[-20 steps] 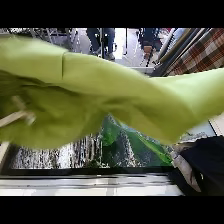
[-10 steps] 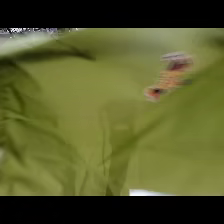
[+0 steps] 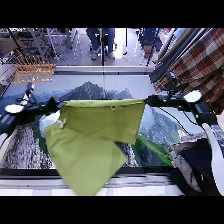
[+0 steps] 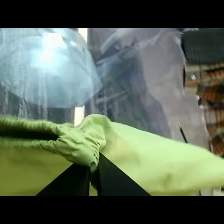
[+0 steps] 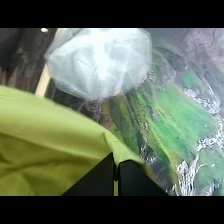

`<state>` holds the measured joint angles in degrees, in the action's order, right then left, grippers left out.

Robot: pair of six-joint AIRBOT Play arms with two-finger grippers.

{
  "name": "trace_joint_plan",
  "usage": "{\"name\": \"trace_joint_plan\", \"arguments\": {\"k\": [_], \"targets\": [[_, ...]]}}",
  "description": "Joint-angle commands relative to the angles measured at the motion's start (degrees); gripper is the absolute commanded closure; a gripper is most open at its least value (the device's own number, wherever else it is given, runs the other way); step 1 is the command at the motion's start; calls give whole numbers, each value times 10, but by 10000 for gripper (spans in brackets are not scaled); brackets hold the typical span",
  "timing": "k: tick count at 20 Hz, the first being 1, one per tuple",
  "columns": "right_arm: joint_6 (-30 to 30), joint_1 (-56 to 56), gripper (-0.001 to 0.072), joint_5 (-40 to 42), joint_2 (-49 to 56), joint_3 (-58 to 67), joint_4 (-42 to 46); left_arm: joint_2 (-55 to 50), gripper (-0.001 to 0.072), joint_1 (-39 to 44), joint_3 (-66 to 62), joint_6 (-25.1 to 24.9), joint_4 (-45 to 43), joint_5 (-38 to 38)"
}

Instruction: Fold the clothes and pants, and hang the long-sleeved shirts on hangers.

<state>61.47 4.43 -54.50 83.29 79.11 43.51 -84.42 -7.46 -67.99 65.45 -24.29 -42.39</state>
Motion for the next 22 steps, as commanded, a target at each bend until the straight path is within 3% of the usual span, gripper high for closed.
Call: {"name": "trace_joint_plan", "arguments": {"k": [1,4,7,9,12,16,17,18,19,20,22], "targets": [[13,-5,700,-45,29,53,5,-99,696,1,-94,19,33,-12],[31,-31,700,-171,-24,78,-2,-100,696,-40,-161,31,9,-132],[66,-128,699,-246,-95,-4,-4,-101,696,-108,-173,74,-104,-274],[89,-231,700,-227,-151,-116,-22,-103,696,-147,-173,78,-193,-336],[111,-392,700,-155,-202,-270,-93,-103,695,-176,-173,70,-323,-359],[138,-568,689,-70,-171,-350,-100,-119,690,-175,-171,46,-428,-378],[174,-575,508,-74,-166,-353,-59,-125,647,-175,-171,46,-430,-390],[205,-565,303,-80,-170,-352,-9,-131,500,-175,-171,46,-430,-400],[235,-541,285,-88,-184,-352,40,-132,336,-175,-171,46,-434,-402],[257,-511,266,-92,-203,-353,78,-132,236,-176,-171,47,-440,-402],[299,-443,192,-75,-252,-377,109,-129,221,-181,-175,49,-456,-398]]}}
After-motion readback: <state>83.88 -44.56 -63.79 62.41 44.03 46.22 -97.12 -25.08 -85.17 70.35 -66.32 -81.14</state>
